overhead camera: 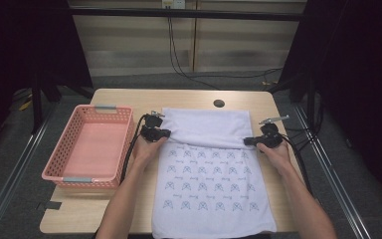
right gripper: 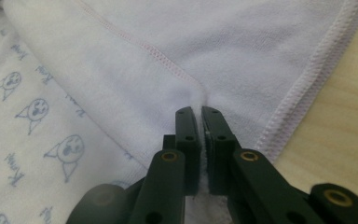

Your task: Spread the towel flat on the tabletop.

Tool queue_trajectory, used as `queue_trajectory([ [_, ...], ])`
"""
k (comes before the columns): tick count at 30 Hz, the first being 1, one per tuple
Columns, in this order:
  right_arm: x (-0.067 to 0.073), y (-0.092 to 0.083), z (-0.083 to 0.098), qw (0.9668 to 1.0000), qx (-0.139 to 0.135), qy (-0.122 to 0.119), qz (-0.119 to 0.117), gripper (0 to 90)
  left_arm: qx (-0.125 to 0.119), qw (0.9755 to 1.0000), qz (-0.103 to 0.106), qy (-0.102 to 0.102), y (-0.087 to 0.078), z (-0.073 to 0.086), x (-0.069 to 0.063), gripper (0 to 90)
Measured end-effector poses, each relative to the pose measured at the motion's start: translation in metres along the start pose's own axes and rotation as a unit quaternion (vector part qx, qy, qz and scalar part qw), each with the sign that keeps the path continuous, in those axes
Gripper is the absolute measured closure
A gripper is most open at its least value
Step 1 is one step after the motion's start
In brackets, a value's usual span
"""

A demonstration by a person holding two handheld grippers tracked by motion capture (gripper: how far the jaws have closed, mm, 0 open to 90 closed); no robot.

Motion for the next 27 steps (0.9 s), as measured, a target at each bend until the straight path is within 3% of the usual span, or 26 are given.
queue_trajectory([
  [2,-0.001,0.003,-0.004,1.0,0.001,0.001,0.007,86.7,-0.001,1.0,-0.005,0.0,0.003,-0.003,0.001,85.3],
  [4,-0.003,0.005,-0.008,0.9999,0.001,0.003,0.015,86.6,0.007,0.9997,-0.016,0.018,0.004,-0.006,0.002,85.3],
  [6,-0.005,0.006,-0.01,0.9998,0.0,0.002,0.022,86.6,0.01,0.9997,-0.018,0.013,0.006,-0.009,0.002,85.3],
  [10,-0.006,0.001,-0.01,0.9995,-0.026,0.02,0.0,86.7,0.003,1.0,0.0,-0.003,-0.001,-0.008,0.005,85.2],
  [11,-0.006,0.001,-0.01,0.9995,-0.026,0.02,0.0,86.7,-0.012,0.9998,0.011,-0.013,-0.005,-0.009,0.003,85.2],
  [12,-0.007,-0.004,-0.012,0.999,-0.038,0.023,-0.008,86.7,-0.022,0.9995,0.021,-0.013,-0.011,-0.011,0.003,85.2],
  [13,-0.007,-0.017,-0.021,0.9968,-0.069,0.029,-0.028,86.7,-0.035,0.9991,0.022,-0.004,-0.024,-0.016,0.002,85.1],
  [14,-0.007,-0.025,-0.027,0.9954,-0.085,0.029,-0.032,86.7,-0.05,0.9983,0.03,-0.009,-0.031,-0.021,0.0,85.0],
  [18,-0.003,-0.049,-0.044,0.9924,-0.115,0.02,-0.038,86.7,-0.078,0.9962,0.039,0.002,-0.055,-0.033,-0.006,85.0],
  [19,0.005,-0.065,-0.054,0.9902,-0.134,0.01,-0.038,86.7,-0.098,0.9939,0.051,0.002,-0.071,-0.039,-0.012,85.1],
  [20,0.008,-0.072,-0.056,0.9897,-0.139,0.002,-0.037,86.7,-0.098,0.9939,0.051,0.002,-0.071,-0.039,-0.012,85.1],
  [24,0.018,-0.093,-0.06,0.9877,-0.15,-0.016,-0.041,86.7,-0.121,0.9895,0.079,0.004,-0.098,-0.045,-0.021,85.1],
  [25,0.024,-0.105,-0.061,0.9864,-0.156,-0.018,-0.05,86.7,-0.13,0.9875,0.088,0.013,-0.111,-0.048,-0.027,85.0],
  [27,0.026,-0.111,-0.061,0.9858,-0.157,-0.022,-0.054,86.7,-0.13,0.987,0.092,0.018,-0.118,-0.048,-0.031,85.0],
])
Point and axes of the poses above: each handheld gripper's, and its own axes: y roughly forward along the jaws, z roughly out of its underside, x roughly to its left, the point moved 5 cm from there along y, roughly forward along the jaws, and after that the axes turned 3 degrees about y, right-handed, at the moved point
